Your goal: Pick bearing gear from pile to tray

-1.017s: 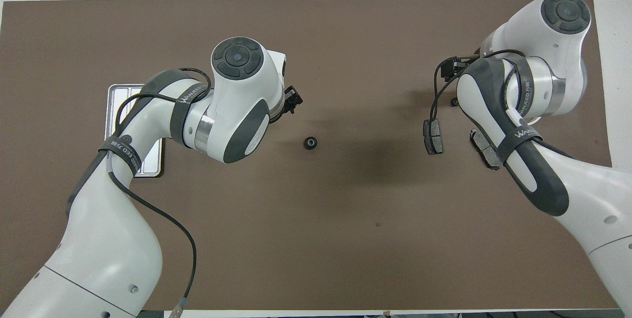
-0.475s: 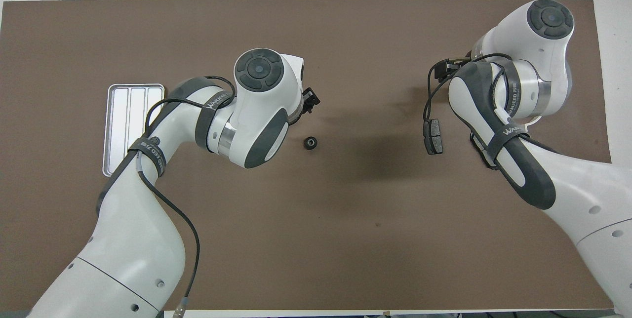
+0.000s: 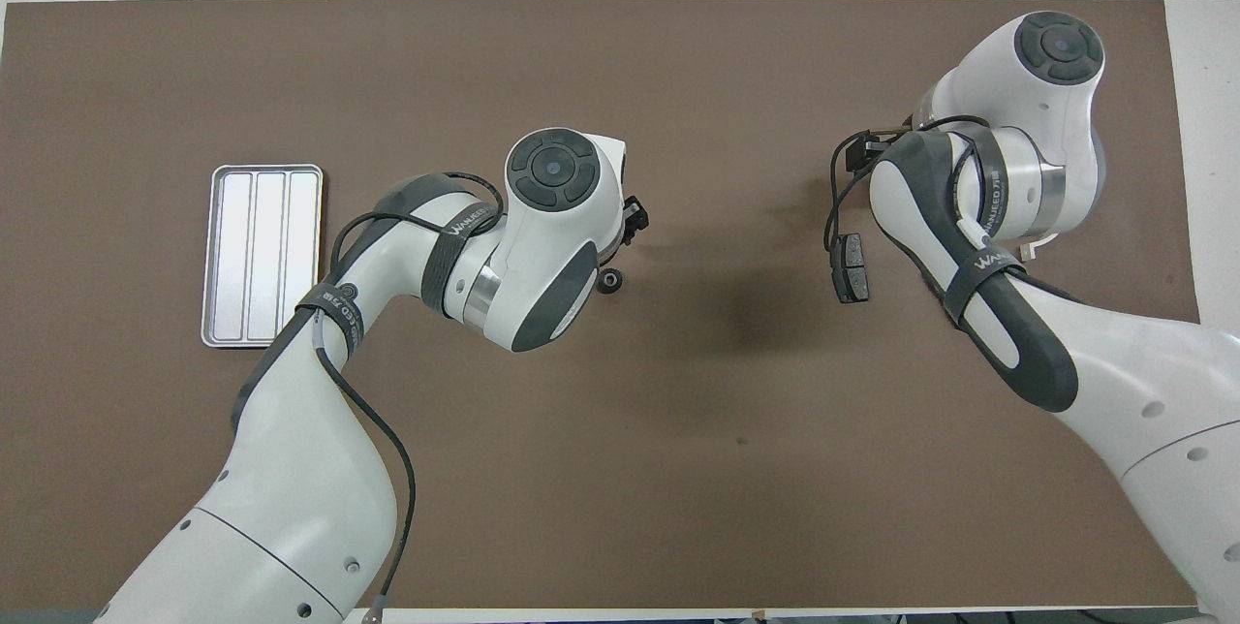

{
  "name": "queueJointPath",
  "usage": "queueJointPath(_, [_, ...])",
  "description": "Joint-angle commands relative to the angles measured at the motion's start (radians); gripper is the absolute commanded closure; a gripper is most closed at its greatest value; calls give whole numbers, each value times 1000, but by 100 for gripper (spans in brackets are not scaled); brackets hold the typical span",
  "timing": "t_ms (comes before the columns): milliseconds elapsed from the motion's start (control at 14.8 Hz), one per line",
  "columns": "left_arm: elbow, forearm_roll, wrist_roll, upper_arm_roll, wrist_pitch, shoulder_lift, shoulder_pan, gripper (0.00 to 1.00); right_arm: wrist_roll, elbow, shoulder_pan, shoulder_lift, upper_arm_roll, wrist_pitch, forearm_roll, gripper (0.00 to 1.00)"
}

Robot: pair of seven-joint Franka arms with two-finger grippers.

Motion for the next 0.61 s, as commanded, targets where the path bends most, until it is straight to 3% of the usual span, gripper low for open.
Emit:
queueJointPath(0, [-42,-6,-10,19,41,-22,-23,8,-16,-36,-13,-19,13,1,-7,8])
queueJointPath(542, [-48,-6,-44,19,50,-22,-44,17,-62,-115,-22,-54,8,-7,-7,11])
